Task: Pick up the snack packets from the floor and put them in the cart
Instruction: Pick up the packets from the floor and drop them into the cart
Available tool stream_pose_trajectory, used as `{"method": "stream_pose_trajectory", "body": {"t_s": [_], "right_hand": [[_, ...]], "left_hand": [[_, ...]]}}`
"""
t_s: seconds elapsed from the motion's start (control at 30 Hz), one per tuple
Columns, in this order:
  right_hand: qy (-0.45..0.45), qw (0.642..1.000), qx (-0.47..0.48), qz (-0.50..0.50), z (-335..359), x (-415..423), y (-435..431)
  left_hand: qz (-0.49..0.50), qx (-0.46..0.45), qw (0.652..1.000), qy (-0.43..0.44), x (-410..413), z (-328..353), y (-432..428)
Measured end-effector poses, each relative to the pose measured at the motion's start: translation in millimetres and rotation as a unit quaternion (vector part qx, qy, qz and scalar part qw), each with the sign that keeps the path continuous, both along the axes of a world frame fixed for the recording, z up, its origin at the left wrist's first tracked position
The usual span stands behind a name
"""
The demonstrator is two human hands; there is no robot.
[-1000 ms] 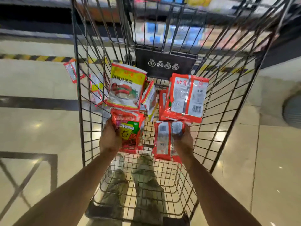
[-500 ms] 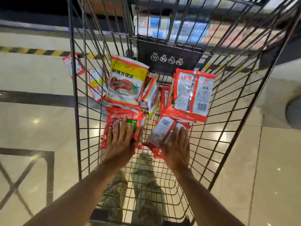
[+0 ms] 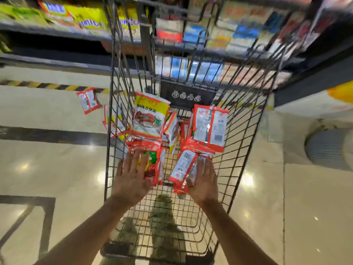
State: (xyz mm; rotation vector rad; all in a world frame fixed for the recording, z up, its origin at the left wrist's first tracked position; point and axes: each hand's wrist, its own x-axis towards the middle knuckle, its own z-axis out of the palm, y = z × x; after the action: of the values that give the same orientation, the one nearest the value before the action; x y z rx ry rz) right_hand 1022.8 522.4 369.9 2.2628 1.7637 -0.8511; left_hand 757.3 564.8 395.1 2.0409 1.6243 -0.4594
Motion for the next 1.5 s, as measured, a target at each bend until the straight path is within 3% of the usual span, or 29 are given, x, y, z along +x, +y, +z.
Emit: {"method": "stream_pose_trajectory", "body": {"t_s": [0.3,0.77,1.13,1.5], "right_hand": [[-0.04,0.986,0.15,0.054,159.9,-50.2,9.5],[-0.085,0.962,0.243,0.088,316.5,-317.9,-32.8],[-0.071,0.96,0.24,0.124,332.2,-447.9,-33.6],[-0.027,0.979,0.185,0.077,264.1,-491.2,92.8]], "left_hand": [[0.036,0.156,0.987,-0.028,-79.0,165.4,5.7],[0.074,0.251,0.965,-0.003,-371.2,271.5,-62.3],[0.14,0.257,0.956,0.001,-508.7,307.1,-63.0],[0.119,0.192,0.974,0.001,-536.5,250.0,81.6]]}}
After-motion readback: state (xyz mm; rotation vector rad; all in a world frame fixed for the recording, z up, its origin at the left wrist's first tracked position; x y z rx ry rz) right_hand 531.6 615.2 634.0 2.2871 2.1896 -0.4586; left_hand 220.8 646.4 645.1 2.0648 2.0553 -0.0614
